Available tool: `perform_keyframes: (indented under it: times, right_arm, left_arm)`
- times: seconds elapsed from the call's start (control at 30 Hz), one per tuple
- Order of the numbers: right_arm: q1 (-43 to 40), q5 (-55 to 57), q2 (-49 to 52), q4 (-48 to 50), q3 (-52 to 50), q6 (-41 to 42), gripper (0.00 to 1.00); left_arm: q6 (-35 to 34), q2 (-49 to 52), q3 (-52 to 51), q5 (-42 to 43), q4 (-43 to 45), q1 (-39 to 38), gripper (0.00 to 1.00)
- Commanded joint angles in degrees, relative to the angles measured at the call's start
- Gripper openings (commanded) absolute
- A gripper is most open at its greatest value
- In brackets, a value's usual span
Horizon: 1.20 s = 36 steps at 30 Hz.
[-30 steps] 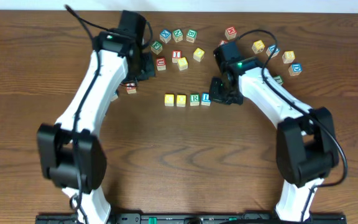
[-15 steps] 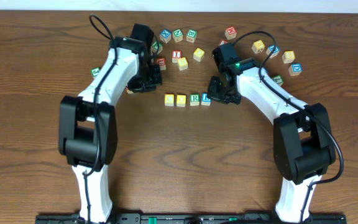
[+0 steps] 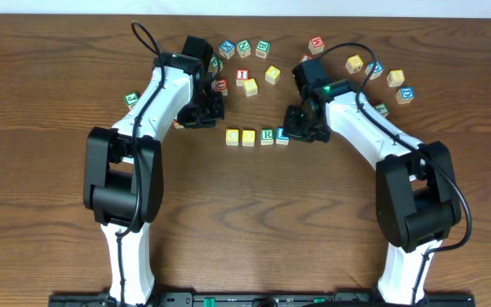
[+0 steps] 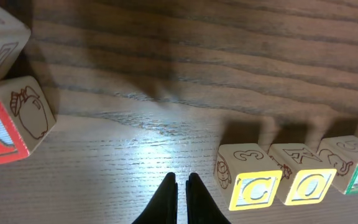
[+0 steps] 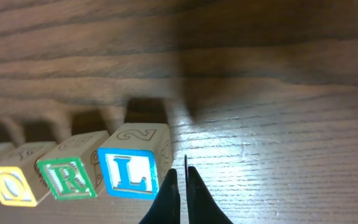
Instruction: Spell out CORL
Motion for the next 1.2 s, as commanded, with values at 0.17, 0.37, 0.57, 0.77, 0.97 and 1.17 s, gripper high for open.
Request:
perform_keyframes:
  times: [0.17, 0.37, 0.57, 0.77, 0.97, 1.17]
  right_arm:
    - [-5.5, -9.6, 0.5, -0.3, 0.1, -9.9, 0.01]
    - [-6.3, -9.6, 0.5, -0.2, 0.1, -10.3, 0.02]
    - [-6.4, -9.6, 0.5, -1.1, 0.1, -10.3, 0.03]
    - [-6.4, -9.6, 0.5, -1.2, 0.1, -10.1, 0.03]
    - [-6.4, -9.6, 0.6, -1.2, 0.1, -10.1, 0.02]
    - [-6.5, -12.8, 3.5, -0.2, 0.1, -11.0, 0.01]
  left_arm:
    - [3.3, 0.9, -0.8, 0.5, 0.0, -0.2, 0.07]
    - [3.2, 1.2, -1.1, 0.8, 0.2, -0.2, 0.07]
    - [3.3, 1.2, -1.2, 2.4, 0.2, -0.4, 0.07]
    - [3.3, 1.2, -1.9, 2.4, 0.5, -0.5, 0.07]
    - [4.0, 1.2, -3.8, 2.4, 1.1, -0.5, 0.08]
    - [4.5, 1.2, -3.8, 2.4, 1.9, -0.5, 0.07]
